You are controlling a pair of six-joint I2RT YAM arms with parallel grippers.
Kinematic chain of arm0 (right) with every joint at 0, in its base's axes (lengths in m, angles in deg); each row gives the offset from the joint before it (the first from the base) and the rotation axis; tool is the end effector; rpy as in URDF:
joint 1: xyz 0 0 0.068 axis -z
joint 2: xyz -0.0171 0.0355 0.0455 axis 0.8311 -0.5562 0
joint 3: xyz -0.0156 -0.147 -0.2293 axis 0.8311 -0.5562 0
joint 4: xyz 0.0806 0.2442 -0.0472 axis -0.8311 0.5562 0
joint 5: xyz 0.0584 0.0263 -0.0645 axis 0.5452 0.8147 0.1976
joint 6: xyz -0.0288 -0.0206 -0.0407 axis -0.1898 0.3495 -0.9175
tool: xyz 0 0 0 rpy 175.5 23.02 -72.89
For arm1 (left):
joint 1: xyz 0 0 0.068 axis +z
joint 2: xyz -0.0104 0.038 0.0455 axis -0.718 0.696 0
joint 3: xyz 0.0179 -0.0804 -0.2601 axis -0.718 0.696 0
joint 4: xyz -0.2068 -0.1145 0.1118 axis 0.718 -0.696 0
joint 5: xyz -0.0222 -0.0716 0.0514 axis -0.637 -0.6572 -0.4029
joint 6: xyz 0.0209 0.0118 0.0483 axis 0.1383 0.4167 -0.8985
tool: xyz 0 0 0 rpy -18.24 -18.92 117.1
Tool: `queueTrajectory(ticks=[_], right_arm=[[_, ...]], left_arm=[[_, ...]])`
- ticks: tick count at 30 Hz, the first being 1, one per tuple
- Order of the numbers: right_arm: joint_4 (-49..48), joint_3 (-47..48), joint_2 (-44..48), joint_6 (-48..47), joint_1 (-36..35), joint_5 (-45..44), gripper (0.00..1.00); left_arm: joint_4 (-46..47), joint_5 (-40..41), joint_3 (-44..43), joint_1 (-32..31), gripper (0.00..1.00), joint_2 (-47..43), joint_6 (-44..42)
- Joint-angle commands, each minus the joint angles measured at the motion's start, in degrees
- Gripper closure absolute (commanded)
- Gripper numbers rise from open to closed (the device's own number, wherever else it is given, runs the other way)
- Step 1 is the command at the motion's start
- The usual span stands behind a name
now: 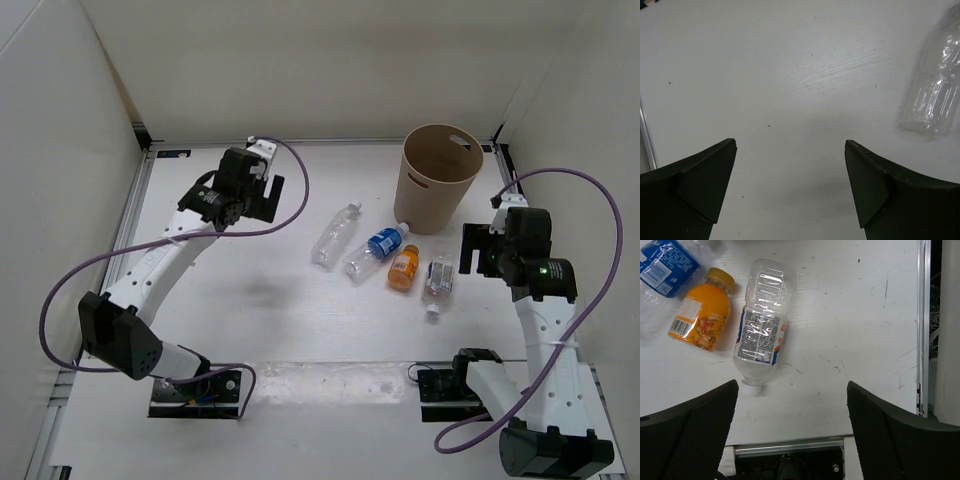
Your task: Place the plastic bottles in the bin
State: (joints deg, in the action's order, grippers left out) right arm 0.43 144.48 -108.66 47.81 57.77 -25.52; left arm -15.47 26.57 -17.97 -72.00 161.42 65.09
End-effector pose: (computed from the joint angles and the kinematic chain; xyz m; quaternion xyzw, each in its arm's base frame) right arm 0.1528 -0.0072 0.3426 0.0141 0.9170 -0.0514 0.3953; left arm 0.2778 -0.1255 0.3425 0.1623 0.9029 0.0392 0.3962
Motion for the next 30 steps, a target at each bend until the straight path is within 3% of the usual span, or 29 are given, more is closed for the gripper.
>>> queueTrajectory(ticks=[1, 4, 5, 14, 18, 23, 30], right_arm=[[-1.31, -0.11, 0.63, 1.49, 0.46, -2.21, 0.10], [-0.95, 0.58, -0.68, 1.06, 1.86, -2.40, 0.10], [-0.52, 0.76, -1.21, 0.27, 3.00, -1.34, 0.10], [-0.87, 0.23, -1.65, -4.21, 16.25, 9.28, 0.10], [-0.43, 0.24, -2.00, -5.97, 17.34, 11.59, 0.10], [-0.42, 0.24, -2.00, -5.71, 16.37, 12.03, 0.10], [0.45, 1.20, -1.83, -5.71, 17.51, 11.67, 0.10]], left_arm=[[-2.90, 7.02, -6.14, -0.43, 0.00, 1.48, -1.29], [-6.24, 3.25, -11.86, 0.09, 0.00, 4.30, 2.47], [-6.25, -3.46, -12.65, 0.70, 0.00, 4.92, 3.01], [-4.50, -13.26, -18.55, 2.38, 0.00, 11.77, 9.43], [-2.30, -20.20, -21.97, 1.86, 0.00, 15.98, 10.66], [-3.88, -18.12, -30.41, -4.47, 0.00, 24.16, 6.01], [-4.58, -17.86, -33.23, -7.29, 0.00, 34.27, 9.34]])
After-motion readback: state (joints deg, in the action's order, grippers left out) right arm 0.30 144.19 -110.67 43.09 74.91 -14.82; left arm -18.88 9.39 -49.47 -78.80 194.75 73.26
